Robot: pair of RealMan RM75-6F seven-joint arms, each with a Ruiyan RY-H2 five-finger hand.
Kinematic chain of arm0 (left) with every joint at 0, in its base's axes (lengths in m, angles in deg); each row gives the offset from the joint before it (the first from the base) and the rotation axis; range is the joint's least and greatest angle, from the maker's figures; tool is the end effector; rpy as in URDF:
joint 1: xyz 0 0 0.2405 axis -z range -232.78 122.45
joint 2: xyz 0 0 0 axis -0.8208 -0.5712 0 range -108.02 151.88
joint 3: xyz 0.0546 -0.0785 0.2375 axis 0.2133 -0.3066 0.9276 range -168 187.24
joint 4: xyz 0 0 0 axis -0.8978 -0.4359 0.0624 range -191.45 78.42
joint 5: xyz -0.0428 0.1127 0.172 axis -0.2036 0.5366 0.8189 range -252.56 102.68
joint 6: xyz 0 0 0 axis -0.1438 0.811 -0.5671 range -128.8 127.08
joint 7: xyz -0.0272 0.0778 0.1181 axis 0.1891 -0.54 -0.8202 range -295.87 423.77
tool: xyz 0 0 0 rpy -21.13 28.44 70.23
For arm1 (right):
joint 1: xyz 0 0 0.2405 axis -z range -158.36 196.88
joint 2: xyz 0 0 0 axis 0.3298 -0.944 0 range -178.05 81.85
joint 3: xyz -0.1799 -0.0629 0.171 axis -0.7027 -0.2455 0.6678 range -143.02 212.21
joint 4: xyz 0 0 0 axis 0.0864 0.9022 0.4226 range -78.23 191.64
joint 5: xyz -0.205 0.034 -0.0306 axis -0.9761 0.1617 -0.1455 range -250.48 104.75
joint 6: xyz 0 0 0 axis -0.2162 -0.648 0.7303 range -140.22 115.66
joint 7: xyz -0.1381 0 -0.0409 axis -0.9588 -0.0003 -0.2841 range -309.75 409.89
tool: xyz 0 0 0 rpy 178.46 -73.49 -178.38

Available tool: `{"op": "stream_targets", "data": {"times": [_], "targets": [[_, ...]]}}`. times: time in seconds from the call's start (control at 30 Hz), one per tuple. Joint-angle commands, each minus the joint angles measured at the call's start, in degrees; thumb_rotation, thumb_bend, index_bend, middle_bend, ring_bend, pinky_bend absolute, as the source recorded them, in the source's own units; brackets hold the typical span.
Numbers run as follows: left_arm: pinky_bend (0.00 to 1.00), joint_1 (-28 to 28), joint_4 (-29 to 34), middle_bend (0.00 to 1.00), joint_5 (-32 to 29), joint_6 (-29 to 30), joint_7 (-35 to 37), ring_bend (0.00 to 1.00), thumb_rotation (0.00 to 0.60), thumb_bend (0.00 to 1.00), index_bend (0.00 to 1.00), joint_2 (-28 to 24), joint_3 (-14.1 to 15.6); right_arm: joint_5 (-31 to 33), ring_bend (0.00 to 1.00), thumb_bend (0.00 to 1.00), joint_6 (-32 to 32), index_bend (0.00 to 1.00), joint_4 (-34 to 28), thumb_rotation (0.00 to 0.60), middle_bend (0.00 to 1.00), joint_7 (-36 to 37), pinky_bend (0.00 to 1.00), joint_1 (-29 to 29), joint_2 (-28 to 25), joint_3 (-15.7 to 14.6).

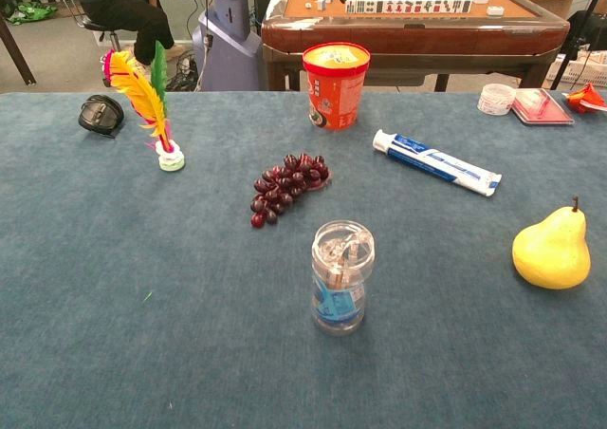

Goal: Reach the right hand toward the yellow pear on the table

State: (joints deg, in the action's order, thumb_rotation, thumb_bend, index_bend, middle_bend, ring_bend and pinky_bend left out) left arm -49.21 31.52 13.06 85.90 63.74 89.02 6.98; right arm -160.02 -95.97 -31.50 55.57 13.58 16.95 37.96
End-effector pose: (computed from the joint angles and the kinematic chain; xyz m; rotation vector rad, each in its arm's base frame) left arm -0.3117 0.1869 0.1507 -1.4154 -0.8375 -0.9349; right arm -0.3193 -0.1885 0.1580 1.3979 -0.9292 0.9489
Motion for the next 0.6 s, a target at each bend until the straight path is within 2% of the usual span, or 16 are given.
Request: {"op": "stream_targets", "data": {"times": [0.03,0.17,0.27,0.37,0.5,0.53,0.6], "targets": [[0.66,0.05,-0.04,0.57,0.09,-0.07,-0.21,0.49,0.600,0.26,0.49,0.02,0.10,-0.14,0.42,0.19,0.13,0.41,0.15,0.600,0.45,-0.18,0.54,-0.13,0.25,-0.07],[0.66,-0.07,0.08,0.57,-0.23,-0.13,0.01,0.49,0.600,0.26,0.49,-0.15,0.11,-0.35,0.42,0.19,0.30,0.41,0.67,0.600,0.45,-0.49,0.54,-0.35,1.00,-0.13],[0.66,-0.21,0.29,0.57,-0.45,0.08,0.40,0.49,0.600,0.26,0.49,-0.42,-0.01,-0.87,0.39,0.10,0.47,0.40,1.35,0.600,0.38,-0.75,0.54,-0.56,1.70,-0.38],[0.66,-0.41,0.38,0.57,-0.70,0.28,0.89,0.49,0.600,0.26,0.49,-0.68,-0.09,-1.54,0.27,0.00,0.82,0.30,2.14,0.600,0.26,-1.45,0.49,-0.95,2.28,-0.68],[0.66,-0.53,0.51,0.57,-0.86,0.31,1.70,0.49,0.600,0.26,0.49,-1.02,-0.12,-1.06,0.15,0.00,1.38,0.14,3.01,0.600,0.13,-4.56,0.35,-1.26,3.21,-0.58],[0.66,-0.54,0.53,0.57,-0.79,0.36,1.79,0.49,0.600,0.26,0.49,-1.13,-0.12,-0.78,0.14,0.00,1.29,0.13,3.16,0.600,0.14,-5.65,0.35,-1.28,3.47,-0.39],[0.66,-0.69,0.67,0.57,-0.68,0.79,2.08,0.49,0.600,0.26,0.49,-1.34,-0.20,0.17,0.19,0.00,0.76,0.15,3.19,0.600,0.24,-7.91,0.38,-1.21,4.27,0.34]]}}
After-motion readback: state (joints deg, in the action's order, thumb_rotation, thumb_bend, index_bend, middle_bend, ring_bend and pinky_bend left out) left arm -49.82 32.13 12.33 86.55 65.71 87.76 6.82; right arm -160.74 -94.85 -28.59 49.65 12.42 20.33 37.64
